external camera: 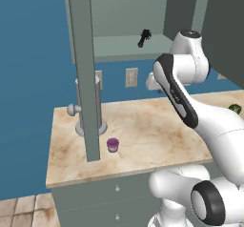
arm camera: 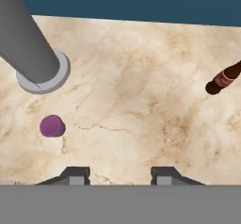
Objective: Pick the jam and jam from the counter and place them in the cabinets closest to them.
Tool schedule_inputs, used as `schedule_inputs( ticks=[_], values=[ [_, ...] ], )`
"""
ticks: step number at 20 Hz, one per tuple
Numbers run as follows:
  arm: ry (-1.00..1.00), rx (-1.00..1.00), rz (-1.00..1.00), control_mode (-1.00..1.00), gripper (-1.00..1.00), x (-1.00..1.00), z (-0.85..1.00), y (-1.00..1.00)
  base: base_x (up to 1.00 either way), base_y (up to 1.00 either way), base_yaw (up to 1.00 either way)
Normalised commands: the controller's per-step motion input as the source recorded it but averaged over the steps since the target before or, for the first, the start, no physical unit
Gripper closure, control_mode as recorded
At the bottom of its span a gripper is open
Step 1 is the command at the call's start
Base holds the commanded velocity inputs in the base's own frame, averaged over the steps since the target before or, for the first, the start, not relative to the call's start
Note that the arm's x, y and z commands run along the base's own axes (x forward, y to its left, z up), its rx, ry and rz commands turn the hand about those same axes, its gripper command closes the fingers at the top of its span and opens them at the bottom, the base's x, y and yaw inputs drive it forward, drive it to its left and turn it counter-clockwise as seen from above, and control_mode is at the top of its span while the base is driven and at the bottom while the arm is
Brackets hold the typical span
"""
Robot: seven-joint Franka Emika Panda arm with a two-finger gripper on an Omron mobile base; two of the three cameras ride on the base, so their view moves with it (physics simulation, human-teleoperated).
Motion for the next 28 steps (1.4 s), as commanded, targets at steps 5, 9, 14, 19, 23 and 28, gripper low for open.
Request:
schedule_inputs(
  ticks=[5,9,14,19,23,28],
  values=[
    [0.00,0.04,0.00,-1.00,-1.00,-0.18,-0.02,0.00,0.00,0.00,0.00],
    [0.00,0.04,0.00,-1.00,-1.00,-0.37,-0.11,0.02,0.00,0.00,0.00],
    [0.00,0.02,0.00,-1.00,-1.00,-0.30,-0.13,0.13,0.00,0.00,0.00],
    [0.03,0.01,0.00,-1.00,-1.00,-0.13,-0.10,0.27,0.00,0.00,0.00],
    [0.06,0.03,0.00,-1.00,-1.00,-0.01,-0.15,0.32,0.00,0.00,0.00],
    [0.05,0.02,-0.03,-1.00,-1.00,0.00,-0.21,0.38,0.00,0.00,0.00]
  ],
)
